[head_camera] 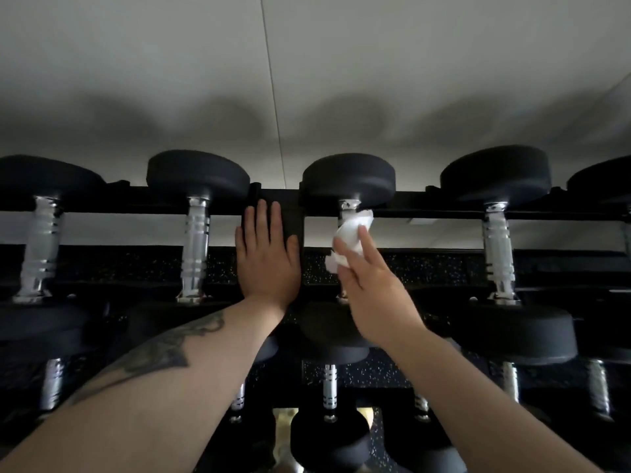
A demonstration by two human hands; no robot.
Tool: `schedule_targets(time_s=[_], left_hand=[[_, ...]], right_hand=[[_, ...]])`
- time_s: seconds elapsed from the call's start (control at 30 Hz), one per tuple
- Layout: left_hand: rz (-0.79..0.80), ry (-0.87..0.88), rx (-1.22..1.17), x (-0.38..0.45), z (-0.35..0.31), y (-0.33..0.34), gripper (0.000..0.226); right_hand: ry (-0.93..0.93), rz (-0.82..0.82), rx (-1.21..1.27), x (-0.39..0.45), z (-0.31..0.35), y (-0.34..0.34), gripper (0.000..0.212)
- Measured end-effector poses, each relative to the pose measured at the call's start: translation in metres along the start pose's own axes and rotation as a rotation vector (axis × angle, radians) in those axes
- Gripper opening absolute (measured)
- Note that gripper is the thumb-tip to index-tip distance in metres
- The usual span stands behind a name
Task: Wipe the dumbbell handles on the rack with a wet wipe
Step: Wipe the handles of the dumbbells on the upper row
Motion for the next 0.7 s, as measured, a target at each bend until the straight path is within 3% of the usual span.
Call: schedule_targets(time_s=[0.13, 0.27, 0.5, 0.6, 0.7], left_hand=[[-0.015, -0.004, -0.037, -0.001, -0.001, -0.001, 0.06], [-0.042, 0.003, -0.057, 0.0, -0.002, -0.001, 0.06], [-0.082, 0.001, -0.038, 0.008, -0.006, 0.001, 0.055], [-0.155, -0.058, -0.043, 0.021, -0.014, -0.001, 0.041], [-0.16, -0.041, -0.053, 0.023, -0.015, 0.0, 0.038]], right_hand=[[0.184, -0.016, 0.109, 0.004, 0.011, -0.006, 0.053], [0.205, -0.152, 0.194, 0.023, 0.024, -0.011, 0.059], [0.289, -0.088, 0.055, 0.018, 0.032, -0.009, 0.059], [0.404, -0.105, 0.286, 0.051, 0.024, -0.02, 0.047], [0.521, -0.139, 0.7, 0.055, 0.015, -0.032, 0.034]])
Point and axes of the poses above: each hand's wrist, its own x-axis towards the middle knuckle, its own y-axis out of the palm, z = x × y, the point moved 2 cm from there along x, towards the middle knuckle, and after that the axes turned 3 degrees about -z, right-handed, at the moved point
